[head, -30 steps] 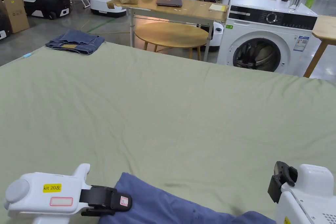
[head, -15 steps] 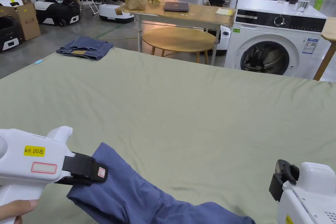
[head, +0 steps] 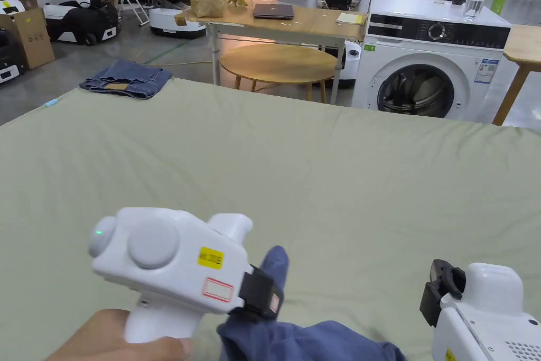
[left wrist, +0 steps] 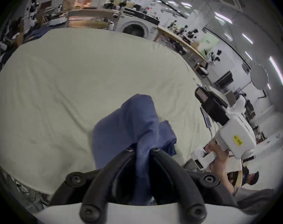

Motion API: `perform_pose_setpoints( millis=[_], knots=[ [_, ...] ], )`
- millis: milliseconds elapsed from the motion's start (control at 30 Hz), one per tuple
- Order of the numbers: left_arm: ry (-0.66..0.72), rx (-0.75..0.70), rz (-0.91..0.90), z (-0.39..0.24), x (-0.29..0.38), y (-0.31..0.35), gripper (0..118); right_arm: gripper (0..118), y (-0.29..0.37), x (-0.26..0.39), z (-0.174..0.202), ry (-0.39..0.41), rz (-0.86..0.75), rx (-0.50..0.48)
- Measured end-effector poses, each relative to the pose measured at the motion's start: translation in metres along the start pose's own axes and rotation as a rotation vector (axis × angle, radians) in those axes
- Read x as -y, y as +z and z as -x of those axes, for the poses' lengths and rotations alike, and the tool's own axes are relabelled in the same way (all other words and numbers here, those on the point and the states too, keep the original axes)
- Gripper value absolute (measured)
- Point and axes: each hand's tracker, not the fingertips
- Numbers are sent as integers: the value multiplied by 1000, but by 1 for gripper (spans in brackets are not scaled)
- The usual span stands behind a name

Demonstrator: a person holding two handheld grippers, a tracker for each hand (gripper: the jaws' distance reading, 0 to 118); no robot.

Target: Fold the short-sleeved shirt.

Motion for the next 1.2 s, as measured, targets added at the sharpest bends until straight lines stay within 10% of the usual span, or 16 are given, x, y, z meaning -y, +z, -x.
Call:
perform_pose_setpoints(
  millis=[500, 667, 767, 900, 1033, 1200],
  knots=[
    [51, -40, 155, -49, 18, -157, 5, 0, 10, 6, -25, -15, 21, 66],
    [124, 106, 115, -41, 20, -152, 55, 0, 12, 5, -30, -19, 23, 75],
    [83, 146, 98, -45, 18, -139, 57, 0, 13, 5, -30, -16, 23, 75],
    [114, 283, 106, -39, 14, -118, 55, 0, 15, 3, -30, -13, 17, 72],
    [86, 320, 79, -34, 13, -112, 15, 0, 15, 2, -32, -15, 12, 72],
    [159, 368, 120, -22, 20, -147, 4, 0, 14, 2, -33, -25, 12, 71]
  ],
)
